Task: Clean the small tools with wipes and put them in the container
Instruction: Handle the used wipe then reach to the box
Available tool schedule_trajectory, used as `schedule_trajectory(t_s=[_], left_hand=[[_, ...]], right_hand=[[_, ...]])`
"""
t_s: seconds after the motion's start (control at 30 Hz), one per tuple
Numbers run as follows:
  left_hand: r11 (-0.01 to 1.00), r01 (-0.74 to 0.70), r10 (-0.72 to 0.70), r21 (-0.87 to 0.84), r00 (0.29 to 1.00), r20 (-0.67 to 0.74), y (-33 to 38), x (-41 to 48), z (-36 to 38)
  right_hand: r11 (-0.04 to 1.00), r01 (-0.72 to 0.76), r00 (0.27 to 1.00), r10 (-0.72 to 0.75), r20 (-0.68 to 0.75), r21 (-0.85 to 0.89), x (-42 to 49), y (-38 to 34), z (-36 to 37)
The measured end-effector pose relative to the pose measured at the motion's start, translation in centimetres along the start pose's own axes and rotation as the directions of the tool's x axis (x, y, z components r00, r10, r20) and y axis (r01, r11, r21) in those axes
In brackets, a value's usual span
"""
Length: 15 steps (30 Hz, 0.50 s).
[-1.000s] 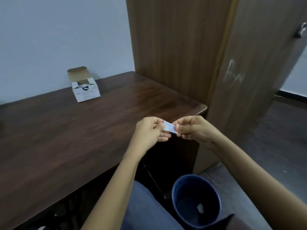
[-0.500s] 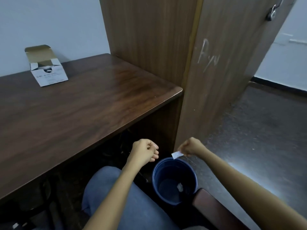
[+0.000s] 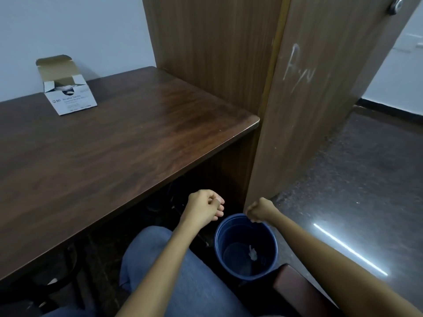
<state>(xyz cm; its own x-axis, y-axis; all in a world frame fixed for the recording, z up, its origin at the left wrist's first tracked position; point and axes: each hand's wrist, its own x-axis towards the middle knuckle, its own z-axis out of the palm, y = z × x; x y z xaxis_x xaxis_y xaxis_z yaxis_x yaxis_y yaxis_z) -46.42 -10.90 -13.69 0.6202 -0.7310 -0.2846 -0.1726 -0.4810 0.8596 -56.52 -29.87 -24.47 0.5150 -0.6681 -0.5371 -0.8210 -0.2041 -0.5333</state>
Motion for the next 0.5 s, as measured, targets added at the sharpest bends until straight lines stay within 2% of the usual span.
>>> schedule_trajectory(t_s=[0.1,0.23,0.33,0.5], left_hand=[[0.997,-0.075,0.074,-0.035,0.997,-0.026,1.6,-0.1,-0.7],[0.976,-0.199,0.196,-0.094,0.980,-0.032,4.6,-1.3,-2.7],[0.946,-0.285,0.274,-0.153,0.958,-0.087,7.1,-2.3,-5.3],[0.877,-0.441,0.377,-0.191,0.878,-0.296,9.7,-2.8,-11.2]], right_hand=[[0.990,0.052,0.999,-0.051,-0.011,0.129,-1.9,-2.5,-1.7],[0.962,0.174,0.974,-0.200,0.110,0.209,-6.5,-6.5,-5.3],[0.930,0.308,0.924,-0.342,0.170,0.199,-10.3,-9.5,-8.4],[0.818,0.525,0.803,-0.567,0.180,0.237,-15.3,-15.5,-11.6]])
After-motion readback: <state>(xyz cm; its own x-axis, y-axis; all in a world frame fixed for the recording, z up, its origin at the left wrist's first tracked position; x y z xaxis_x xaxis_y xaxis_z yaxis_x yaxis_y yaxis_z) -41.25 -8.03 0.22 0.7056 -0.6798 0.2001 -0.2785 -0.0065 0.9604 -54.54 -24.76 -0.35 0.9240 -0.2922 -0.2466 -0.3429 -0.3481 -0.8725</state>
